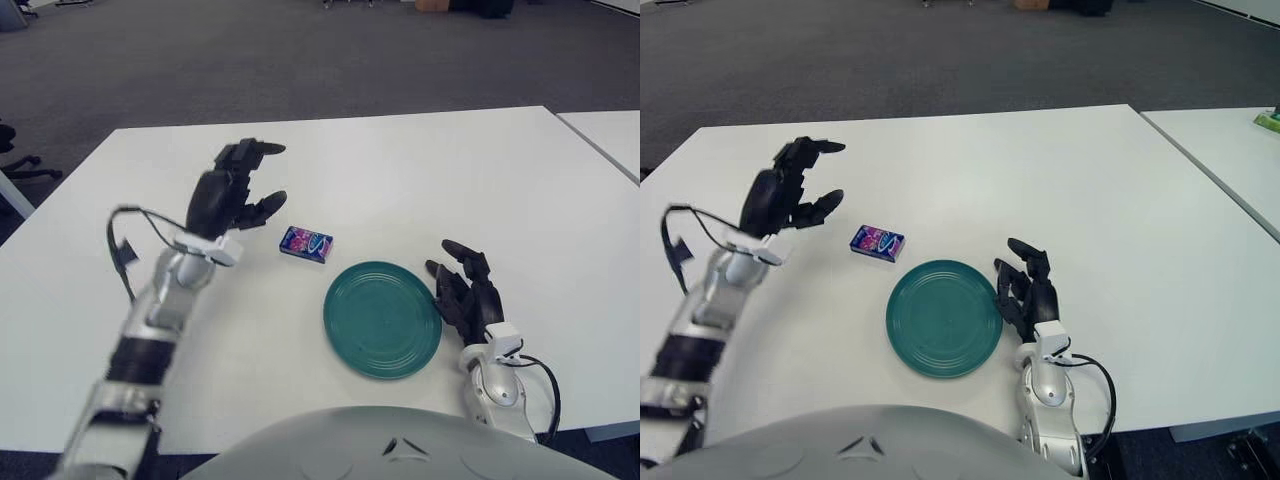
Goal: Put the gum into the plate.
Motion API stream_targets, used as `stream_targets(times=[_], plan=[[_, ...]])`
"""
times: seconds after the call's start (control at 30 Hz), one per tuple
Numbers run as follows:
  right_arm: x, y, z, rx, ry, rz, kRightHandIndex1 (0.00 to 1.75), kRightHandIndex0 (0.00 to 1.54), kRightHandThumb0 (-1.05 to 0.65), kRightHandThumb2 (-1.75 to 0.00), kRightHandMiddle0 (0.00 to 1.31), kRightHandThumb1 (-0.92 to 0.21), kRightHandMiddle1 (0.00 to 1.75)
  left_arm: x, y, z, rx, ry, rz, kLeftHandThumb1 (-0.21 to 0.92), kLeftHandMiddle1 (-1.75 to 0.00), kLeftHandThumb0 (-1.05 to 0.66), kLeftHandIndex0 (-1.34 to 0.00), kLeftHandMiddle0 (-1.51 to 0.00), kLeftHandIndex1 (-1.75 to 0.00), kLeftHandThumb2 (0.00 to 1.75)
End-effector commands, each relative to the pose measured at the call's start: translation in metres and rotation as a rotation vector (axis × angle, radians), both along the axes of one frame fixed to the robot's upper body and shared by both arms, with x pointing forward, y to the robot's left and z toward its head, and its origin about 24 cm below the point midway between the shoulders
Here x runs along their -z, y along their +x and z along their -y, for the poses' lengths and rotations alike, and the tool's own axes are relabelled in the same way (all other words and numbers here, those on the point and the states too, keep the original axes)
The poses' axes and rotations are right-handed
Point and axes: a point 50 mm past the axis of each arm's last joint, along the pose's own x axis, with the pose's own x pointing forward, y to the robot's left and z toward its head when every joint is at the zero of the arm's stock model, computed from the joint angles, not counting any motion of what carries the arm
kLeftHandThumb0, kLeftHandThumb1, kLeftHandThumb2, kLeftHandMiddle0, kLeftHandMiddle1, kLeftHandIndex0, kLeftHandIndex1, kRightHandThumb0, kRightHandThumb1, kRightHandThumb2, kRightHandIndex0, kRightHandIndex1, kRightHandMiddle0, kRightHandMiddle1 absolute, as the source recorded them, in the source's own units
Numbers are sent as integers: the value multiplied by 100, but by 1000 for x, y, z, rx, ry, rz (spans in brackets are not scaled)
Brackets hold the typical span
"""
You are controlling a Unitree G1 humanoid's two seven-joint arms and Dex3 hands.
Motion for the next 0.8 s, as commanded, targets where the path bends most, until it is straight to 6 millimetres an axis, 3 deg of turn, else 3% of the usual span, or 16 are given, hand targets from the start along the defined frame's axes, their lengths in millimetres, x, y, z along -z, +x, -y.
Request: stream_targets(times=[0.0, 0.23, 0.5, 0.77], plan=[[11, -5, -1, 9, 11, -66, 45, 42, -54, -71, 0, -92, 95, 7, 15, 11, 79, 159, -26, 92, -41, -94, 0, -21, -102, 44], [13, -7, -4, 10, 13, -66, 46, 41, -53, -71, 0, -92, 94, 12, 28, 18, 232, 318, -143, 88, -52, -92, 0, -15, -110, 24], [15, -9, -4, 6, 15, -82, 45, 37, -54, -73, 0, -92, 89, 18, 32, 20, 336, 442, -302, 86, -54, -87, 0, -8, -126, 22], [15, -10, -3, 17, -4, -89, 43, 36, -55, -75, 0, -92, 86, 26, 38, 26, 382, 479, -393, 85, -52, -87, -4, -7, -129, 22]])
